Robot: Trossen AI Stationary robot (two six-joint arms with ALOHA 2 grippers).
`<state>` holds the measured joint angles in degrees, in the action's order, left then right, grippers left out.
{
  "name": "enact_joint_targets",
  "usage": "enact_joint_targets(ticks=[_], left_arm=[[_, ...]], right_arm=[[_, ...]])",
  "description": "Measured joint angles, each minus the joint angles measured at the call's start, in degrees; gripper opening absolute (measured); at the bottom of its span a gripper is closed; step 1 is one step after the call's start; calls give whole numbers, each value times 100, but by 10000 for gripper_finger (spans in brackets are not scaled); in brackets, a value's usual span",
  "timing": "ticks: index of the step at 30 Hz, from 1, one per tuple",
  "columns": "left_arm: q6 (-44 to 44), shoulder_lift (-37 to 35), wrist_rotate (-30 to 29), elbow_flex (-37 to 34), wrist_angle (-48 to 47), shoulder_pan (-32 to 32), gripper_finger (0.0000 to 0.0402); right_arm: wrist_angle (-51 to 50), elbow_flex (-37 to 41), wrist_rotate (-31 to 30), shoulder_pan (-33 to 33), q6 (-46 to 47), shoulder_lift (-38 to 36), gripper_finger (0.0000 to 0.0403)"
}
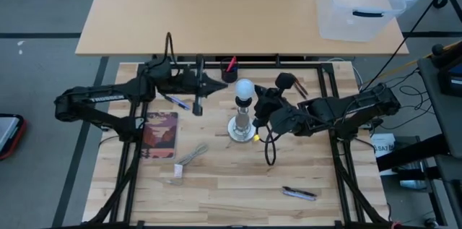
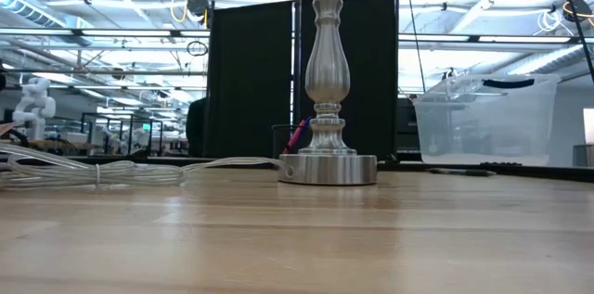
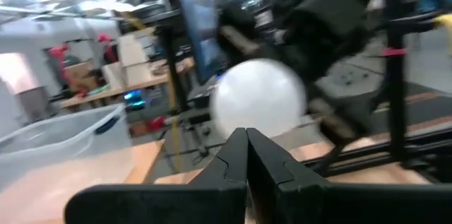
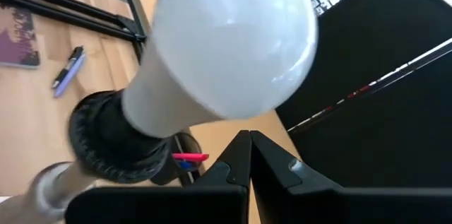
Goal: Screw lightbulb
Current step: Insert the lightbulb into the desk lamp
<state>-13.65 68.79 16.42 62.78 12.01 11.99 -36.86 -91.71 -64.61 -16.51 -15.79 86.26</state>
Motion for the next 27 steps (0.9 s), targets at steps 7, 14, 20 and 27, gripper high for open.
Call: enact_joint_targets(ticks=[7, 14, 20, 27], left_arm=[[-232, 8, 133, 0, 60, -446, 0], [-113, 252, 46, 0, 427, -530, 0], [-35, 485, -48, -2, 557, -527, 0], [-11, 485, -82, 0, 675, -526, 0]], right_arm=[[373, 1, 6, 195, -762, -2, 0], [527, 1, 45, 177, -1043, -2, 0], [537, 1, 33, 102, -1086, 27, 0], [539, 0, 19, 102, -1134, 81, 0]])
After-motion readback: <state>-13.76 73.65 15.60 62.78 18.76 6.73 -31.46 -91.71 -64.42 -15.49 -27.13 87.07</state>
